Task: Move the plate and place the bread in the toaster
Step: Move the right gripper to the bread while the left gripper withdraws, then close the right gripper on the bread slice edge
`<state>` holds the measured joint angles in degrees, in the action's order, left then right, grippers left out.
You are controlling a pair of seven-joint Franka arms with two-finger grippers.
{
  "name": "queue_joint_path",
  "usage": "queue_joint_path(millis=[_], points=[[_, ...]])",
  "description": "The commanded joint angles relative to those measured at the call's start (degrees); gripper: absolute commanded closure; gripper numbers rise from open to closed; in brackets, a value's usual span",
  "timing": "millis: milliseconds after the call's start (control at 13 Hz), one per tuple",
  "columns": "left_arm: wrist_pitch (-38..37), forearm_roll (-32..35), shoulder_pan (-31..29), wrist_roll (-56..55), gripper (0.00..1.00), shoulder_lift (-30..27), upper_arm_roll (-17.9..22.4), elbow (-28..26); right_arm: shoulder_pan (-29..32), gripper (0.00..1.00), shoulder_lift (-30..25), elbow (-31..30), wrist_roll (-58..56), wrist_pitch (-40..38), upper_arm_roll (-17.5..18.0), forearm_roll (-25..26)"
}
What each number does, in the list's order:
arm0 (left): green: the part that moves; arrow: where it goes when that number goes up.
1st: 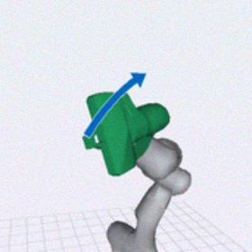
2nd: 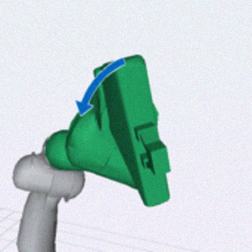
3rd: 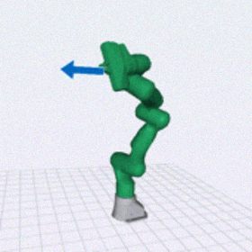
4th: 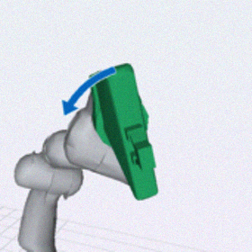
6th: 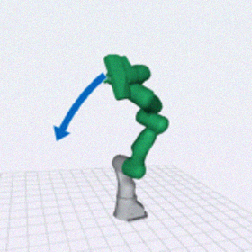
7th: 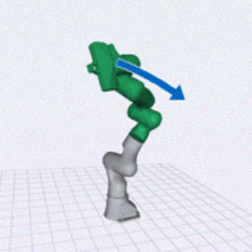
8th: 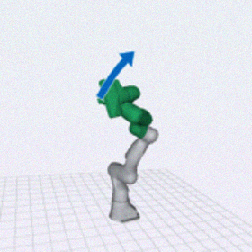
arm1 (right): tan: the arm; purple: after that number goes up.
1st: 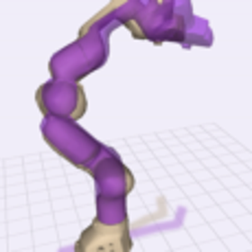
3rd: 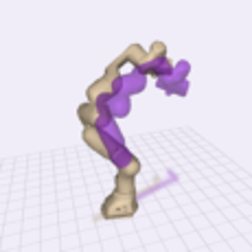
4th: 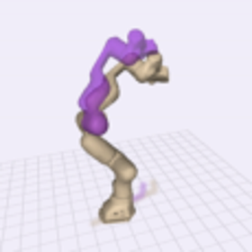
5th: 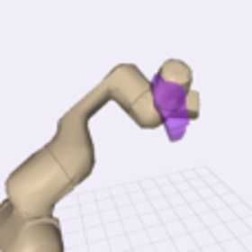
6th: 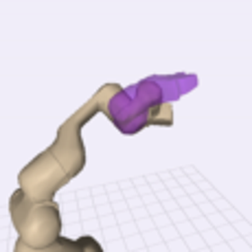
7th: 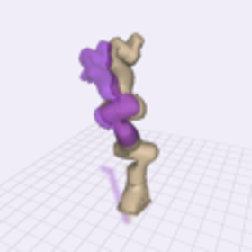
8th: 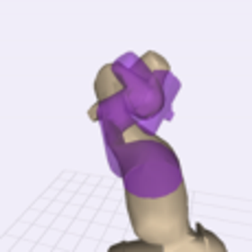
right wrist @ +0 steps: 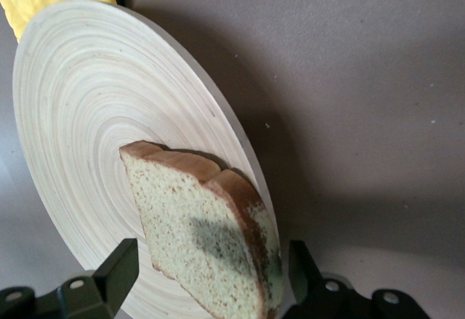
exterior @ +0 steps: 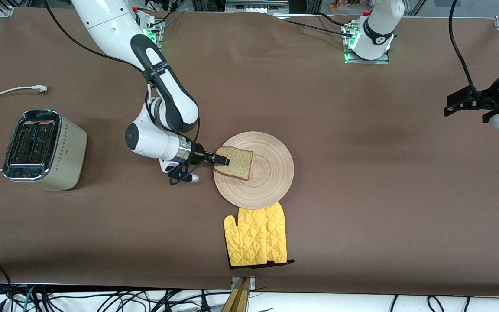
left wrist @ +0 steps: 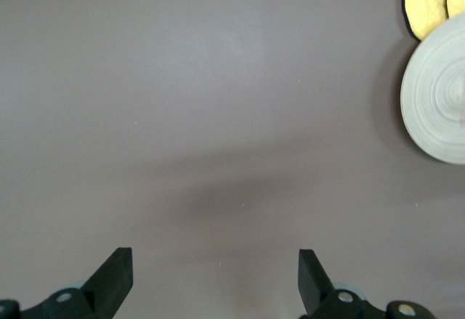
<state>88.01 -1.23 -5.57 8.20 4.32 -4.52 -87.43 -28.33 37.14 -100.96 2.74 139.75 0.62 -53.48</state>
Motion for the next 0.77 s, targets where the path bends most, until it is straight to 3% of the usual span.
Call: queue_joint_path(millis=[0, 154, 694], points=[[10.32, 3.67, 4.95, -2.74, 0.0, -8.61, 1.53, -15.21, -0.85, 0.3, 0.3, 0.06, -0.01, 0.35, -0.53, -0.84], [10.42, 4.03, 7.05, -5.29, 0.0, -8.01, 1.62, -15.23, -0.85, 0.43, 0.38, 0.06, -0.19, 0.26, -0.53, -0.23], [9.63, 0.96, 4.43, -4.6, 0.0, -5.81, 1.79, -11.01, -0.76, 0.4, 0.39, 0.06, -0.28, 0.08, -0.8, 3.03]])
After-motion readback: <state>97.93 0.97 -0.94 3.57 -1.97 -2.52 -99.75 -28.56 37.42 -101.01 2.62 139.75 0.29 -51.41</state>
